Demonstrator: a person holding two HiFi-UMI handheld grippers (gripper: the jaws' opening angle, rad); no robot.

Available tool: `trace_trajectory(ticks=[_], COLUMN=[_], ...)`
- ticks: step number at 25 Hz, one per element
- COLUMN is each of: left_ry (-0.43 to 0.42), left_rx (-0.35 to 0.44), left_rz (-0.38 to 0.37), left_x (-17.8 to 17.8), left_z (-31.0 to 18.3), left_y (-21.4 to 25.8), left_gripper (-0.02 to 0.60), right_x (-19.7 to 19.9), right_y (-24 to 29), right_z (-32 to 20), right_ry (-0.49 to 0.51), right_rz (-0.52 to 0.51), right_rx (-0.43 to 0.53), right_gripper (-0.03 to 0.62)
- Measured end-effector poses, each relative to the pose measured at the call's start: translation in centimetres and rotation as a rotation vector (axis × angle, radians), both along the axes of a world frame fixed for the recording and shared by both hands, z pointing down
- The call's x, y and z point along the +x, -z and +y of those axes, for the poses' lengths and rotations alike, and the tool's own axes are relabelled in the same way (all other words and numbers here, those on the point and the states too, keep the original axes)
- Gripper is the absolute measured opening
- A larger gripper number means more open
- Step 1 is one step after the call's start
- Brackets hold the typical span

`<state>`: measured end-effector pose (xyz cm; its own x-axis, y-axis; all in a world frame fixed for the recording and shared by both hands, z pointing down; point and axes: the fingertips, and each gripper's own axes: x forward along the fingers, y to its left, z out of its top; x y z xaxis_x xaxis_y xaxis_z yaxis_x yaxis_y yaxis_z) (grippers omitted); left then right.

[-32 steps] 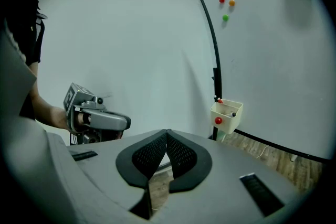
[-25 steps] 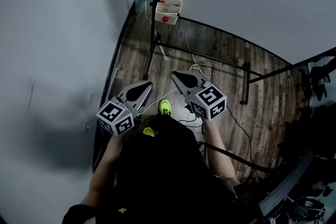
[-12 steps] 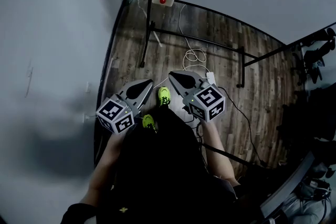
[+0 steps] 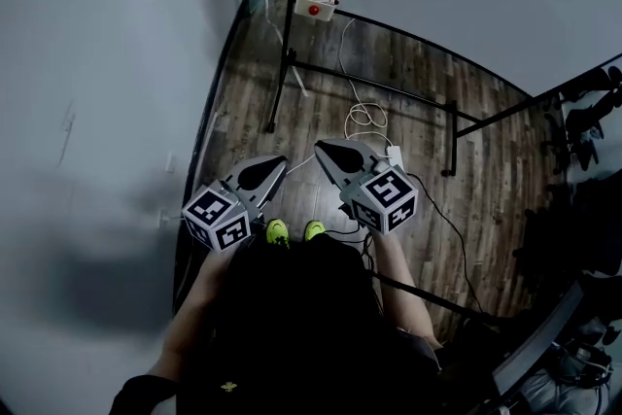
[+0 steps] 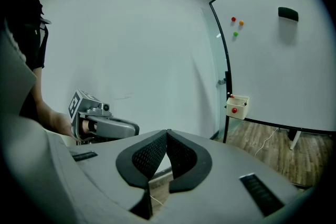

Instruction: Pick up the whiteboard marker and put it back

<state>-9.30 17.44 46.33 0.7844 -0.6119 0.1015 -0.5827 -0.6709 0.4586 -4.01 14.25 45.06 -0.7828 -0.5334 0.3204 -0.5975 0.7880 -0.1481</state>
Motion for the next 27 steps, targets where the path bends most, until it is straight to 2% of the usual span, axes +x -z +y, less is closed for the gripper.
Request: trace_trajectory(ticks=[4, 10, 14, 27], left_ry=[0.014, 0.000, -0.010, -0.007], left_rx=[0.011, 0.031, 0.041, 0.054], left_rz=[0.013, 0.008, 0.007, 0.009], left_x=[-0.4, 1.0, 1.8, 1.3], left_z=[-0.3, -1.0, -1.0, -0.5], left_y=[0.8, 1.6, 2.0, 2.3], left_gripper=[0.021, 0.021, 0.021, 0.021], right_x=[-0.6, 0.3, 1.1, 0.6], right_y=[1.4, 2.4, 2.7, 2.1], right_z=[-0.3, -0.9, -0.9, 0.5], right_ry=[0.012, 0.010, 0.004, 0.012], right_rz=[-0.032, -0.060, -0.060, -0.049], right_rx=[0.026, 0.039, 0.042, 0.044], right_gripper=[0.005, 0.005, 0.005, 0.005])
